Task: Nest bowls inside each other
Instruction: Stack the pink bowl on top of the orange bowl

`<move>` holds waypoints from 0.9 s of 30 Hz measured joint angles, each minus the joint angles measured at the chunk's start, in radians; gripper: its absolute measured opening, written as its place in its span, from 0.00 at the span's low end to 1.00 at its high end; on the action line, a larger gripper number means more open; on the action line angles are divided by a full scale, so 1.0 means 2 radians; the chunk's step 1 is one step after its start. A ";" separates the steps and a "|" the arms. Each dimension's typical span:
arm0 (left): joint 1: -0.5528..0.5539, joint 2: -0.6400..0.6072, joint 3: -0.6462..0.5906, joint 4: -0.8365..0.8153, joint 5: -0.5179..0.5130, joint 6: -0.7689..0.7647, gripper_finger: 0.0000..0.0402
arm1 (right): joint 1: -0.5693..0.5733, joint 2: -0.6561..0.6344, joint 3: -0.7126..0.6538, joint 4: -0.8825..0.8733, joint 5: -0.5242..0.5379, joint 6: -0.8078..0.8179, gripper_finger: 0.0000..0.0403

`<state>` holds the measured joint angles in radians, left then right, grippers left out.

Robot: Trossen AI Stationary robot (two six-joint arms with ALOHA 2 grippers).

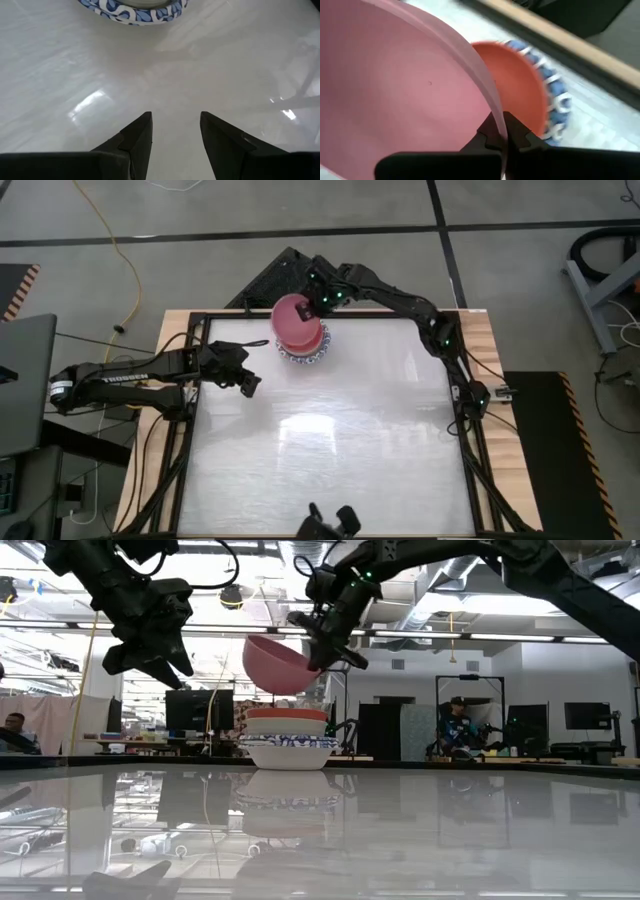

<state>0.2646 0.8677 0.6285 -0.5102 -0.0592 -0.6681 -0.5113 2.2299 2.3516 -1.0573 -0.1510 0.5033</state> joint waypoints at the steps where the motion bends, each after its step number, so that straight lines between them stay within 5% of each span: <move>1: 0.000 0.000 0.000 0.000 -0.001 0.000 0.39 | -0.004 0.000 0.000 0.001 0.004 0.005 0.02; 27: 0.000 0.000 0.000 0.000 -0.017 -0.005 0.39 | -0.025 0.073 0.000 -0.029 -0.019 0.006 0.02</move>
<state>0.2647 0.8677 0.6285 -0.5098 -0.0938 -0.6777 -0.5613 2.3760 2.3516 -1.1153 -0.1890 0.5155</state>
